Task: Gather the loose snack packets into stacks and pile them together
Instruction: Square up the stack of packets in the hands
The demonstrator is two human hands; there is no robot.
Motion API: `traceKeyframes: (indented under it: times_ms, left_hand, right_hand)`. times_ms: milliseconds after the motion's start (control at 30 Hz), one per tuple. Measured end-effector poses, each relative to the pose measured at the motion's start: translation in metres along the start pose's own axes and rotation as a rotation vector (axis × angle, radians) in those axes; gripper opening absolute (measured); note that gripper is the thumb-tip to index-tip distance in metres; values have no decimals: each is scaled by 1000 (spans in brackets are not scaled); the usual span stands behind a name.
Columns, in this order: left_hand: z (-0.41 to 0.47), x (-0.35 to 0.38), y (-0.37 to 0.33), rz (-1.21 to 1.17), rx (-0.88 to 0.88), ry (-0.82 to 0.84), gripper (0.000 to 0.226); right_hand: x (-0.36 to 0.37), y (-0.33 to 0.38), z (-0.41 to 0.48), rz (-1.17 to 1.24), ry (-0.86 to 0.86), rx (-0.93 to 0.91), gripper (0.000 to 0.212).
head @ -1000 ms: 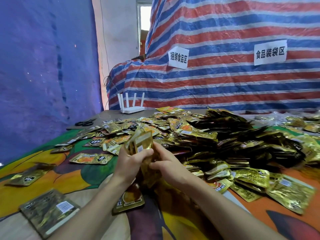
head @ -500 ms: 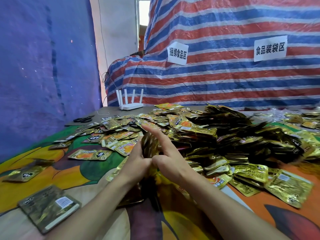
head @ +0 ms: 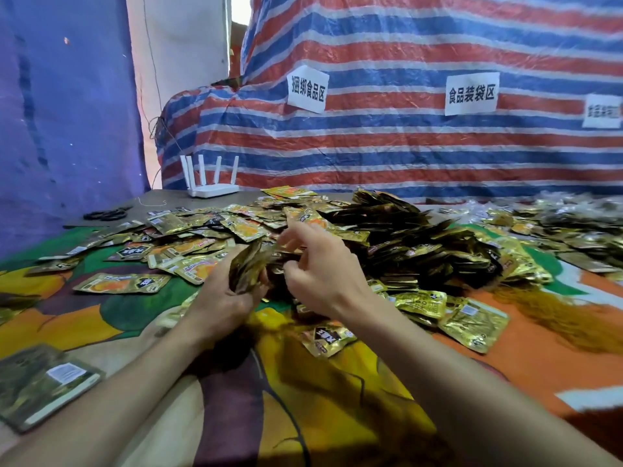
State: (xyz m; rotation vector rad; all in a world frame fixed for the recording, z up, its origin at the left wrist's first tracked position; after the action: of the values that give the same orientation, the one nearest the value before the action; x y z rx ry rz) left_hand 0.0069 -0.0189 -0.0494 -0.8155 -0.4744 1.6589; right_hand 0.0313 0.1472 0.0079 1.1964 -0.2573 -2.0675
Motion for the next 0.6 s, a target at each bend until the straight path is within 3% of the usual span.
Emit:
traceKeyframes:
  times_ms: [200,367,433,600]
  left_hand:
    - [-3,5,-2,-37,22,98,17]
    - [-2,4,1,-51,-35,95,18]
    - [-2,4,3,-52,-48,75,17]
    - [-2,2,4,-62,-58,75,10]
  right_hand:
    - [-93,-72,-3,-356,-32,255,22]
    - [-169,-160,-12,-715,178,623,17]
    - [-182,-184,-24,-779,228,680,11]
    - [-182,-220,-48,-893,337,720,24]
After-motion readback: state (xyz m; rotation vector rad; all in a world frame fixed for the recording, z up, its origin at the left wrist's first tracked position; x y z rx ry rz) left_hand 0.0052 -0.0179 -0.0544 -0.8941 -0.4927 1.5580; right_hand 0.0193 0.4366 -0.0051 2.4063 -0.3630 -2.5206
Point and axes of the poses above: each hand's wrist, its own z-axis towards the middle knuckle, its own x-axis out of the palm, y = z × x, the point moved 2 cm from there along z, towards the middle knuckle, and after that the axes turned 6 degrees about x, right-handed, at the moved point
